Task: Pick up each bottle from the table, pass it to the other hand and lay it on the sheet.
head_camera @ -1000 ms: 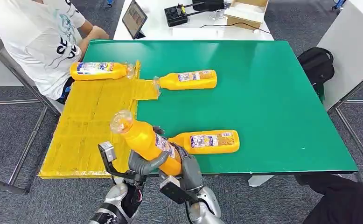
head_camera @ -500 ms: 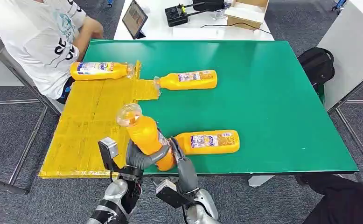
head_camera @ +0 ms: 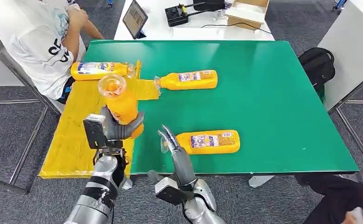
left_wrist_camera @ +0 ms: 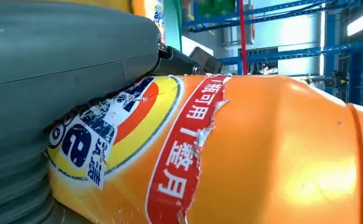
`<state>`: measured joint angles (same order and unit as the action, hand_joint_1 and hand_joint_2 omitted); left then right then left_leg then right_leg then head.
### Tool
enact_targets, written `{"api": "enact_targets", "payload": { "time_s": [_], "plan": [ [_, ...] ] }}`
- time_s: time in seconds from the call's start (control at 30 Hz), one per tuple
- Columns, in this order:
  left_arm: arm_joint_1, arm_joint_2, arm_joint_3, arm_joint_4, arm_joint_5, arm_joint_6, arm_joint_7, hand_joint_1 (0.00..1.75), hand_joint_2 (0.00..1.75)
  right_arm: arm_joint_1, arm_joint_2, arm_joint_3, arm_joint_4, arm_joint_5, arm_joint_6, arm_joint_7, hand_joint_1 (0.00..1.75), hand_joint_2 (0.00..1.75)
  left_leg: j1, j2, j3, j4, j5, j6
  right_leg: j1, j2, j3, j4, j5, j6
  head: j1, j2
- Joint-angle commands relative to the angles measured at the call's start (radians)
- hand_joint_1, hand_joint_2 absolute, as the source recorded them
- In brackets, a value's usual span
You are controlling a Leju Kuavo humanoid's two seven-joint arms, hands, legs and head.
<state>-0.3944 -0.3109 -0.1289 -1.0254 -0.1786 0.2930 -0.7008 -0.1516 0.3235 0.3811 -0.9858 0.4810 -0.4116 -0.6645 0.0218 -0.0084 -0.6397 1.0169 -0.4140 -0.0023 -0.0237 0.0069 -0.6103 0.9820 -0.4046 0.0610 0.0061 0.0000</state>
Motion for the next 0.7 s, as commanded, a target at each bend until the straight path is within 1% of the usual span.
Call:
{"api": "enact_targets", "payload": {
  "time_s": [0.03,0.07,0.13,0.17,0.27,0.37,0.43,0.47,0.53,0.7],
  "plan": [
    [-0.134,0.095,0.134,0.162,-0.059,0.136,0.003,1.75,1.75,0.047,-0.044,0.033,-0.211,-0.114,-0.011,-0.034,0.00,0.00,0.000,0.002,0.003,-0.001,-0.001,0.001,0.000,0.001,0.002,0.000,-0.001,-0.002,0.000,0.000],
    [-0.152,0.112,0.154,0.181,-0.091,0.173,0.003,1.75,1.75,0.054,-0.047,0.020,-0.237,-0.124,-0.016,-0.034,0.00,0.00,0.000,0.002,0.005,0.000,-0.002,0.001,0.001,0.001,0.005,0.000,-0.002,-0.003,0.001,0.000],
    [-0.189,0.130,0.183,0.257,-0.148,0.219,0.003,1.75,1.75,0.068,-0.048,0.001,-0.293,-0.166,-0.033,-0.034,0.00,0.00,0.000,0.002,0.003,-0.001,-0.001,0.000,0.001,0.001,0.002,0.000,0.000,-0.002,0.001,0.000],
    [-0.198,0.130,0.191,0.279,-0.161,0.232,0.003,1.75,1.75,0.072,-0.050,0.001,-0.308,-0.176,-0.040,-0.034,0.00,0.00,0.000,0.002,0.006,-0.001,-0.002,0.001,0.001,0.000,0.005,0.000,-0.002,-0.004,0.000,0.000],
    [-0.201,0.134,0.194,0.285,-0.163,0.234,0.003,1.75,1.75,0.073,-0.055,-0.001,-0.311,-0.180,-0.037,-0.034,0.00,0.00,0.000,0.000,0.003,-0.001,0.000,0.000,0.000,0.000,0.002,-0.001,-0.001,-0.002,0.000,0.000],
    [-0.201,0.134,0.194,0.285,-0.163,0.234,0.003,1.75,1.75,0.073,-0.055,-0.001,-0.311,-0.180,-0.037,-0.034,0.00,0.00,0.000,0.002,0.006,-0.001,-0.002,0.001,0.001,0.000,0.005,-0.001,-0.002,-0.003,0.000,0.000],
    [-0.201,0.134,0.194,0.285,-0.163,0.234,0.003,1.75,1.75,0.073,-0.055,-0.001,-0.311,-0.180,-0.037,-0.034,0.00,0.00,0.000,0.000,0.003,-0.001,-0.001,0.001,0.001,-0.001,0.003,-0.001,-0.001,-0.002,0.001,0.000],
    [-0.201,0.134,0.194,0.285,-0.163,0.234,0.003,1.75,1.75,0.073,-0.055,-0.001,-0.311,-0.180,-0.037,-0.034,0.00,0.00,0.000,0.001,0.006,-0.001,-0.002,0.001,0.001,-0.001,0.006,-0.001,-0.002,-0.003,0.000,0.000],
    [-0.201,0.134,0.194,0.285,-0.163,0.234,0.003,1.75,1.75,0.073,-0.055,-0.001,-0.311,-0.180,-0.037,-0.034,0.00,0.00,0.000,0.001,0.003,-0.001,-0.001,0.001,0.001,-0.001,0.003,-0.001,-0.001,-0.002,0.000,0.000],
    [-0.201,0.134,0.194,0.285,-0.163,0.234,0.003,1.75,1.75,0.073,-0.055,-0.001,-0.311,-0.180,-0.037,-0.034,0.00,0.00,0.001,0.001,0.007,0.000,-0.002,0.001,0.001,-0.001,0.006,0.000,-0.002,-0.004,0.000,0.000]
  ]
}}
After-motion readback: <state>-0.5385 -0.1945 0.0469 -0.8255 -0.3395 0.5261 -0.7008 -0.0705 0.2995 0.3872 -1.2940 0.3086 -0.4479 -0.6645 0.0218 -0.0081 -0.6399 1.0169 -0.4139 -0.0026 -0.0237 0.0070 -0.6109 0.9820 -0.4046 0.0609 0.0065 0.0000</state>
